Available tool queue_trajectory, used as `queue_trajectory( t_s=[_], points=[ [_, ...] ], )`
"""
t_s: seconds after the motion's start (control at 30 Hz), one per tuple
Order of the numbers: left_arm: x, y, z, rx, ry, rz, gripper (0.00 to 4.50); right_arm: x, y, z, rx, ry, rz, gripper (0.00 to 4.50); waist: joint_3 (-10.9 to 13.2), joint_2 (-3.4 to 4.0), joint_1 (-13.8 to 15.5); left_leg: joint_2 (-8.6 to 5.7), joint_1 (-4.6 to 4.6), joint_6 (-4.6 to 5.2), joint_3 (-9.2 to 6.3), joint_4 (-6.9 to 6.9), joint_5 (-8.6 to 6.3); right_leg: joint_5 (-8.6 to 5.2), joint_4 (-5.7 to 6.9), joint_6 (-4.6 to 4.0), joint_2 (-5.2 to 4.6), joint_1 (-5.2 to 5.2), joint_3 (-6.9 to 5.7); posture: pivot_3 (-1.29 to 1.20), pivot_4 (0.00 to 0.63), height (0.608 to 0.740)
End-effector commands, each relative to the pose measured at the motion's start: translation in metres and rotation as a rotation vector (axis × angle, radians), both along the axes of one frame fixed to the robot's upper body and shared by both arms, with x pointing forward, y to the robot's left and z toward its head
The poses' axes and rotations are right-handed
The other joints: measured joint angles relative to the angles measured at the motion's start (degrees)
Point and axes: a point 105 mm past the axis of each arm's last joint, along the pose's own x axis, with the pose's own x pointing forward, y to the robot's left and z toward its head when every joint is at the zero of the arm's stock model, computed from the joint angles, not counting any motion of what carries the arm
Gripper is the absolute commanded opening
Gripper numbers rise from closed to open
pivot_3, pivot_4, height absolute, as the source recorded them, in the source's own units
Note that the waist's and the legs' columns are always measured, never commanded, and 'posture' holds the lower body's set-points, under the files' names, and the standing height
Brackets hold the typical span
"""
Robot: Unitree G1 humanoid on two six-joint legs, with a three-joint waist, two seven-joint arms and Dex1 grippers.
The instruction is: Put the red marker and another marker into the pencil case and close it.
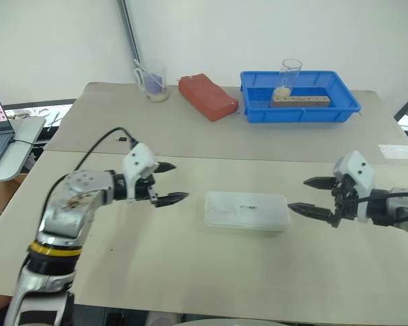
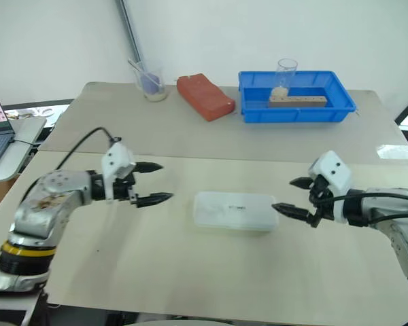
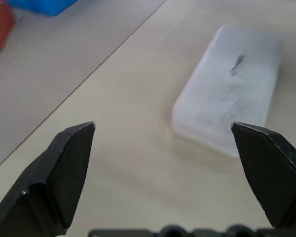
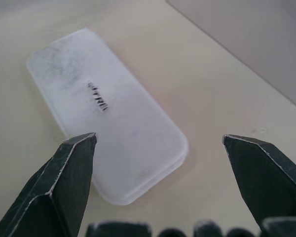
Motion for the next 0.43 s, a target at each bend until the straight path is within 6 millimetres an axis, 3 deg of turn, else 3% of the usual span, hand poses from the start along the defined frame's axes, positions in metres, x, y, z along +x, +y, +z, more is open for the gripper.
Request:
queue_trajectory(
  t_s=[0.03, 0.13, 0.43],
  points=[
    [-0.005, 0.024, 0.033, 0.008, -0.126, 0.117, 4.42, 0.008, -0.017, 0.014, -0.019, -0.072, -0.039, 4.5, -0.01, 0.01, 0.32, 0.01, 0.01, 0.0, 0.05, 0.01, 0.0, 0.01, -0.02, -0.03, -0.09, -0.15, -0.09, 0.0, 0.15, 0.74],
    [-0.003, 0.049, 0.028, 0.084, -0.149, 0.238, 4.42, 0.013, -0.03, 0.016, -0.029, -0.078, -0.079, 4.5, 0.01, -0.03, 0.2, -0.01, 0.02, -0.01, 0.19, 0.0, -0.01, 0.0, -0.08, -0.02, -0.23, -0.04, -0.05, 0.0, 0.15, 0.74],
    [0.011, 0.043, 0.04, 0.011, -0.226, 0.283, 4.42, 0.03, -0.028, 0.016, 0.045, -0.114, -0.135, 4.5, 0.01, -0.02, 0.14, -0.02, -0.01, -0.01, 0.26, -0.07, 0.0, 0.02, -0.02, -0.04, -0.23, -0.02, -0.03, 0.0, 0.15, 0.74]
  ],
)
